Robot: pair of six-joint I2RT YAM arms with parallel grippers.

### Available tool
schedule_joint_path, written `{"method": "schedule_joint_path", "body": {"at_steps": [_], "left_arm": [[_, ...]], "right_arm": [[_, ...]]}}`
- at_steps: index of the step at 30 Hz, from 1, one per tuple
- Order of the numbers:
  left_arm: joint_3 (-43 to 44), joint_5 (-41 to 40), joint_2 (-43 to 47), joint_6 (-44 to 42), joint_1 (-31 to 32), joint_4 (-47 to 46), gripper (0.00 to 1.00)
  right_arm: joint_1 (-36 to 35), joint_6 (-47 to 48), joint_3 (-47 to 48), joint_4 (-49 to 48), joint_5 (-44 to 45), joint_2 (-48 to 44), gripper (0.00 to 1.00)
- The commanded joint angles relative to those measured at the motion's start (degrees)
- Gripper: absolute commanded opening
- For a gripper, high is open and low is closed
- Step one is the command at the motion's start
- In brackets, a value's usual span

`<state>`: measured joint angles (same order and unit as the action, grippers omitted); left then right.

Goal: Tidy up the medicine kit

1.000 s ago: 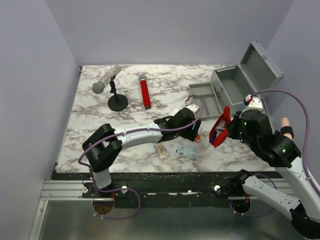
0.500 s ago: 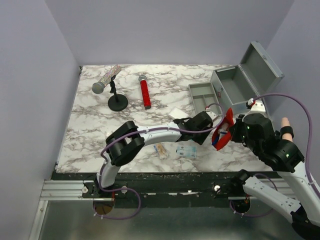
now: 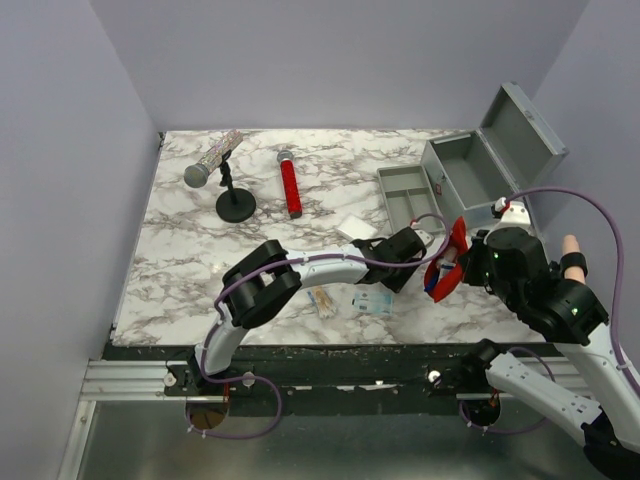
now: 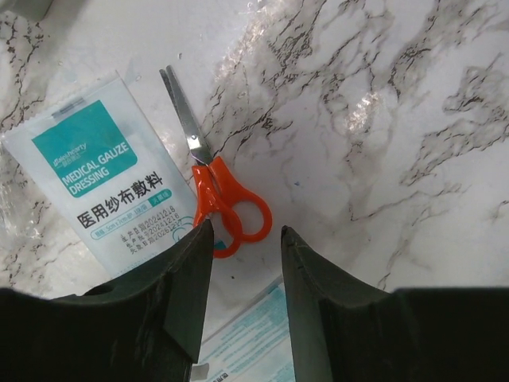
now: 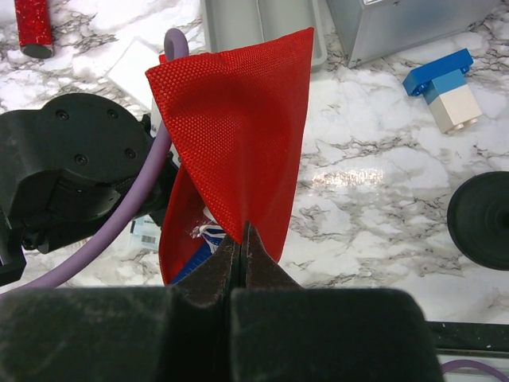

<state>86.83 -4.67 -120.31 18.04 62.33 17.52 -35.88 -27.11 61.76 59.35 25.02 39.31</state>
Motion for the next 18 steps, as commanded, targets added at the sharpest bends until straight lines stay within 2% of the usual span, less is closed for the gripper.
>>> {"method": "schedule_joint_path", "body": {"at_steps": [1,9,13,18], "left_arm": [[1.50,-0.61,-1.68,-0.55,0.17,1.29,0.50],[1.50,-1.93,-2.56,-0.73,0.17,1.90,0.45],[1.68,-2.01,-3.00,-0.73,0.17,2.17,0.35],[1.07,-2.54,-2.74,-0.64,0.17,2.08,0.29]], "right_arm": [[0.19,0.75,-0.32,0.41,0.91,-0.02,0.01],[0.19,0.48,-0.67,0.24,0.21,-0.02,0.01],[0.19,0.39,-0.76,0.15,0.30,-0.20,0.01],[0.19,0.31,-0.67,0.15,0.21,-0.37,0.01]]}}
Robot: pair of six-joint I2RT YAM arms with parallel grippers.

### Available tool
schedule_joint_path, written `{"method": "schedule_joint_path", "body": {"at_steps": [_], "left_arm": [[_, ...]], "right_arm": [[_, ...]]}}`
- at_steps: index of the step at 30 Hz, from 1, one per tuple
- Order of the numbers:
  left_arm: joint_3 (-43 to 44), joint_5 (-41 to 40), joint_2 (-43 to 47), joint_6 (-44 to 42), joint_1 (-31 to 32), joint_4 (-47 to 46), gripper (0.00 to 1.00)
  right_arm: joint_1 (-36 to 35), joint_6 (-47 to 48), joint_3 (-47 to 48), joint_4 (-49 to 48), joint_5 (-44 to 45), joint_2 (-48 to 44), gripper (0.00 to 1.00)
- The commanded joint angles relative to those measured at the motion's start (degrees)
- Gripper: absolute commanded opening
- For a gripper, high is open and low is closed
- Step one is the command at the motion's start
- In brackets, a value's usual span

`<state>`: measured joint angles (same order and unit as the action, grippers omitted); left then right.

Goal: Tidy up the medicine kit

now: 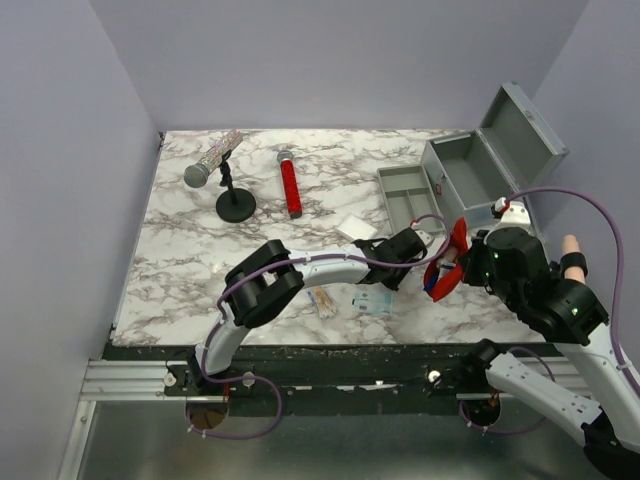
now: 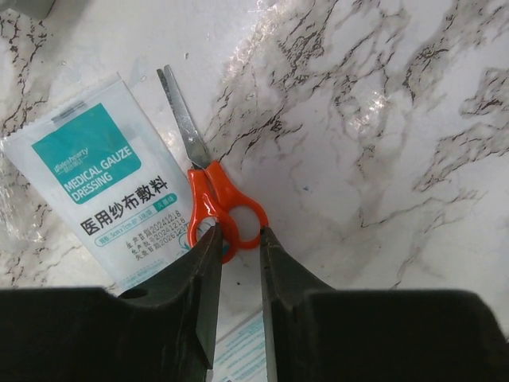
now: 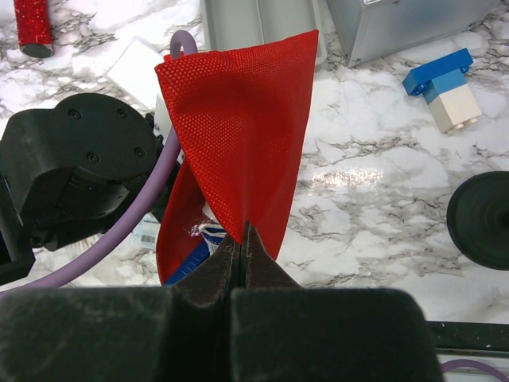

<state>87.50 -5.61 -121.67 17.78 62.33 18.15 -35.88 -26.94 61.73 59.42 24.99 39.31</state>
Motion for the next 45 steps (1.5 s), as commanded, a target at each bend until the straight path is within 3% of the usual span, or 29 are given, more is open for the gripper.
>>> {"method": "schedule_joint_path", "body": {"at_steps": [1,13,17,31,34,38,45], "left_arm": [[0.04,-1.69,-1.12,-0.38,0.17,1.27,0.28],[-2.07,-2.48,2.04,0.06,0.17,-0.04,0.06],[-5.14,-4.23,6.78,1.29,0.17,-2.50,0.01],[-14.10,-5.73,28.21,7.43,0.17,-4.44,0.00],[-22.08,-6.00,37.17,10.42,0.17,-9.69,0.00],[-34.04,-2.48,49.40,11.74,0.25,-27.70,0.00],[-40.83,3.13,57.77,11.40,0.25,-41.78,0.00]], "right_arm": [[0.19,0.13,-0.74,0.08,0.06,-0.37,0.01],[0.19,-0.22,-0.39,0.08,-0.47,-0.46,0.01],[0.19,-0.39,-0.30,-0.09,-0.65,-0.46,0.01],[0.19,-1.71,-1.44,-4.57,-5.12,2.08,0.01],[0.19,-2.33,-0.74,-5.89,-7.14,3.49,0.01],[0.19,-3.38,0.31,-7.65,-10.83,5.60,0.01],[0.19,-6.54,2.33,-10.20,-18.04,9.11,0.01]]}}
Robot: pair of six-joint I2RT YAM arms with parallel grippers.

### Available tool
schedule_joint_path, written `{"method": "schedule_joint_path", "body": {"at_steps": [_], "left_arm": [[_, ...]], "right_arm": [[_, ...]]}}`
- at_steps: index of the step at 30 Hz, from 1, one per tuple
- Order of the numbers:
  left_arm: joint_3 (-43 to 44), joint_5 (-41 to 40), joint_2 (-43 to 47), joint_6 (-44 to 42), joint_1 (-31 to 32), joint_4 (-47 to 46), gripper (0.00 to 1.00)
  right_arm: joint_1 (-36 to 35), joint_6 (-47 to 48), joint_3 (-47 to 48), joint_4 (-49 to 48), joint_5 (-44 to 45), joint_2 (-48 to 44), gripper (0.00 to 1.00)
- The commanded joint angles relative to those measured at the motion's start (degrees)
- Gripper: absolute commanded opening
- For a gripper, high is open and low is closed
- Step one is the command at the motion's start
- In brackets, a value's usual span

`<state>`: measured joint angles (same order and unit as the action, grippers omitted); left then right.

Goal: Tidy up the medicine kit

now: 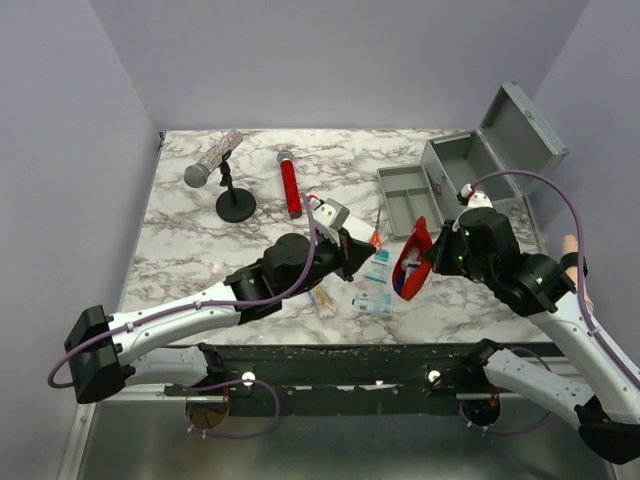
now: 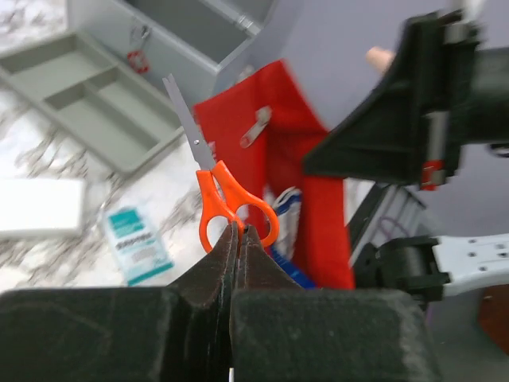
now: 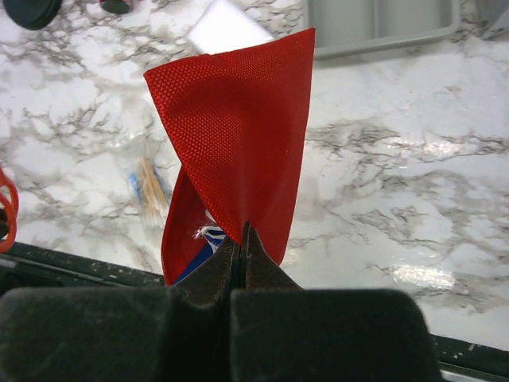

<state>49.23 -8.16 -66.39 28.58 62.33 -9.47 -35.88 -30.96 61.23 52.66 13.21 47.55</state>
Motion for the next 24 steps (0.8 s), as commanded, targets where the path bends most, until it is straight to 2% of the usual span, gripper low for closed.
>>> {"method": "schedule_joint_path", "body": {"at_steps": [1,5,12,24], "left_arm": [[-2.48,6.57,2.58,0.43,0.25,-15.12,0.00],[-2.21,10.35,2.06,-0.10,0.25,-19.25,0.00],[-0.89,13.43,-2.07,-1.77,0.34,-20.40,0.00],[-3.97,15.46,-5.50,-2.39,0.78,-22.61,0.00]], "right_arm": [[0.19,-3.05,3.28,-3.79,-7.14,1.40,0.01],[0.19,-4.63,3.98,-5.02,-10.31,2.55,0.01],[0.19,-7.27,5.39,-5.55,-15.05,3.25,0.01],[0.19,-9.38,7.23,-6.35,-17.52,3.60,0.01]]}}
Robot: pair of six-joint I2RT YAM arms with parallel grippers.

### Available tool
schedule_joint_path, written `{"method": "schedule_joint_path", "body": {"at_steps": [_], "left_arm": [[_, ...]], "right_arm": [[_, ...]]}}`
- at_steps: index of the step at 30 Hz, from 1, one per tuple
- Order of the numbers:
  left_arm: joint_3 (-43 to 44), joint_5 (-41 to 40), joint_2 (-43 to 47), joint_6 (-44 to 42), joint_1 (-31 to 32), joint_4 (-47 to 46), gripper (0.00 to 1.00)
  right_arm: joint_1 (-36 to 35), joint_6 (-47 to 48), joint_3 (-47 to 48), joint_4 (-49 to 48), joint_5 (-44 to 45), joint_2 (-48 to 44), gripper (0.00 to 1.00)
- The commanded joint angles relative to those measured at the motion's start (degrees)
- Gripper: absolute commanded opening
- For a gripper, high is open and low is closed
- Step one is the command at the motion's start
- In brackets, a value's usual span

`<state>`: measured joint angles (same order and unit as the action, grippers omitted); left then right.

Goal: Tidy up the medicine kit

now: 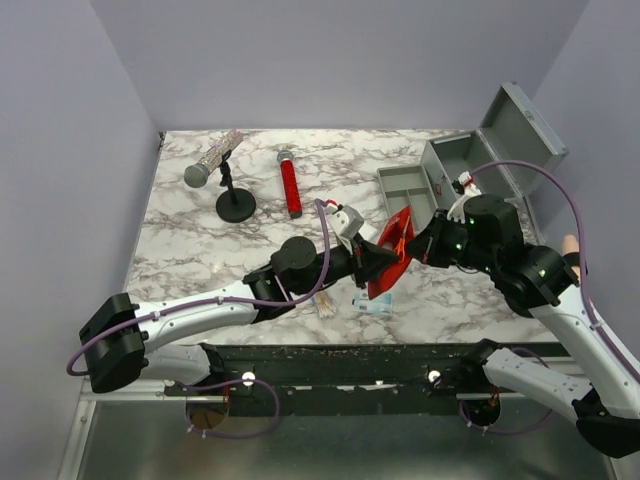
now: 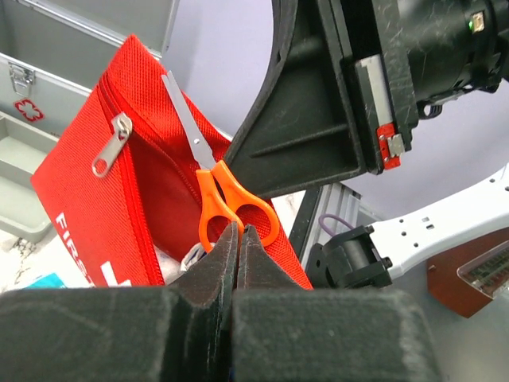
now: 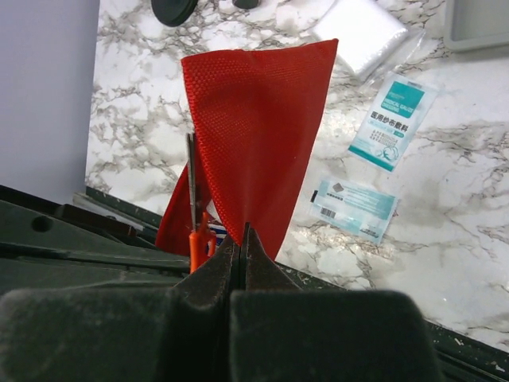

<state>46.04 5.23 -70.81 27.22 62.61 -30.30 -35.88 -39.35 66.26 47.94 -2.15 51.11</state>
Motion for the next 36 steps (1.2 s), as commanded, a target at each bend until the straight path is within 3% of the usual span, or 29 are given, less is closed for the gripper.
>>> {"method": "schedule_joint_path", "body": {"at_steps": [1,13,21,23,26,30,34,36], "left_arm": [[-1.21,1.45,-1.09,-0.94,0.50,-1.60,0.00],[-6.49,-3.91,1.46,1.52,0.41,-0.72,0.00],[-4.73,-4.62,0.32,1.96,0.50,4.02,0.00],[-4.38,-4.71,0.67,1.52,0.50,5.07,0.11],[-3.77,-4.80,2.24,0.90,0.41,6.48,0.50],[-0.88,-6.20,6.28,-0.67,0.50,9.11,0.80],[3.34,-6.90,10.50,-3.48,0.50,14.73,0.99],[5.02,-9.17,12.61,-5.24,0.50,18.25,0.99]], "right_arm": [[0.19,-0.99,2.38,-1.62,-2.07,-0.05,0.01],[0.28,0.07,3.26,-0.57,0.75,-1.19,0.01],[0.28,0.68,3.26,-0.57,1.89,-1.89,0.01],[0.28,1.82,3.26,-0.31,3.45,-1.81,0.01],[0.28,3.93,3.18,0.04,3.30,-1.11,0.01],[0.28,8.32,2.82,-0.30,2.59,-0.22,0.01],[0.28,15.25,3.08,-0.83,-0.91,1.00,0.01],[0.28,19.47,3.52,-0.75,-4.42,1.88,0.01]]}}
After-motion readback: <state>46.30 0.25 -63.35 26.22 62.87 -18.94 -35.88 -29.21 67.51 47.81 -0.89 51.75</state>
